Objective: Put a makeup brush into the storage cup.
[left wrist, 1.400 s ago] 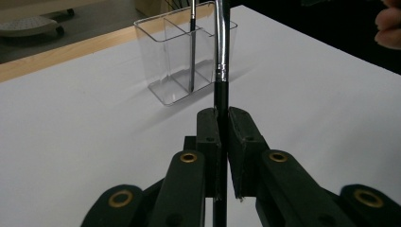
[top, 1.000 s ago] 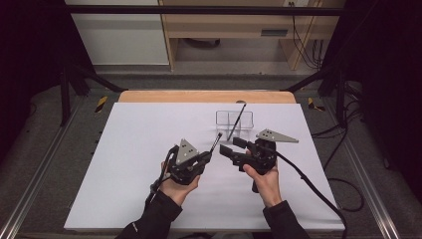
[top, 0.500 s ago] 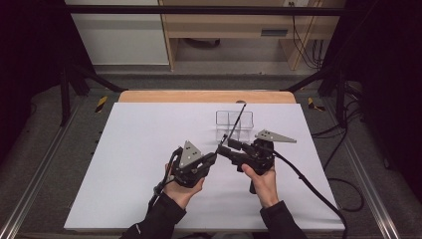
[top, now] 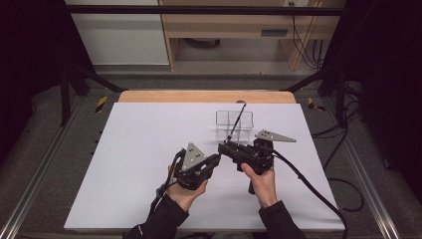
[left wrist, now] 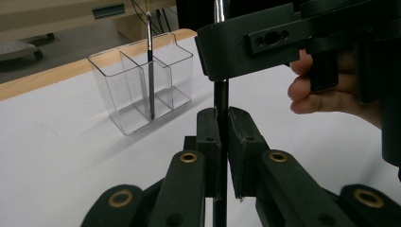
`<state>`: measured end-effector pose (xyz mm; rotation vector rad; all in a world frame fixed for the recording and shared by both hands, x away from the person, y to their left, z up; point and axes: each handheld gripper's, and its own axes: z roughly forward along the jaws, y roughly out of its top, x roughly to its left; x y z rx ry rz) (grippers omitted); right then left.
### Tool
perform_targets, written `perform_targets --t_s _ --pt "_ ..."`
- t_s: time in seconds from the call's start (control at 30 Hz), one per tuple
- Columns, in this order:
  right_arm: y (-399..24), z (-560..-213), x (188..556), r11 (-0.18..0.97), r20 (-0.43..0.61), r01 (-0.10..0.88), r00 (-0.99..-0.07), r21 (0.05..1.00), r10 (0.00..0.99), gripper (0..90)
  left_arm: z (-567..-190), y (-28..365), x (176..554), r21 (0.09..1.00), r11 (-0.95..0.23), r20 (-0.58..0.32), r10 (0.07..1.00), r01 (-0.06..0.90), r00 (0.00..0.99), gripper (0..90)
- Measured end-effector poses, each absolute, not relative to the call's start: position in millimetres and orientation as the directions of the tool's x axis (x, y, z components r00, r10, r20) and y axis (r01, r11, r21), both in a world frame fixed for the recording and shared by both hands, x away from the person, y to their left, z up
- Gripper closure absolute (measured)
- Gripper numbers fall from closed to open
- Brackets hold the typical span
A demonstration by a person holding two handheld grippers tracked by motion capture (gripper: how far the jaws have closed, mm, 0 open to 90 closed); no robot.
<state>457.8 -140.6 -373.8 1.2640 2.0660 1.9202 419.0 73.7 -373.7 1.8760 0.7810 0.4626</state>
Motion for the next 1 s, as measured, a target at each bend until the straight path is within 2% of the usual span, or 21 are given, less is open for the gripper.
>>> perform_targets --t_s 0.43,0.9,1.0 --pt "-141.0 -373.0 458.3 -0.122 0.505 0.532 -0.669 0.838 0.546 80.3 -372.0 72.4 417.5 0.912 -0.282 -0.021 0.694 0.299 0.720 83.7" --pt "-141.4 -372.8 457.8 -0.121 0.507 0.529 -0.684 0.840 0.525 83.3 -372.4 73.0 418.2 0.913 -0.282 -0.023 0.686 0.295 0.728 82.9" --pt "-141.5 -372.7 457.6 -0.114 0.499 0.526 -0.684 0.843 0.533 83.3 -372.8 74.4 419.9 0.917 -0.270 -0.034 0.682 0.295 0.731 72.3"
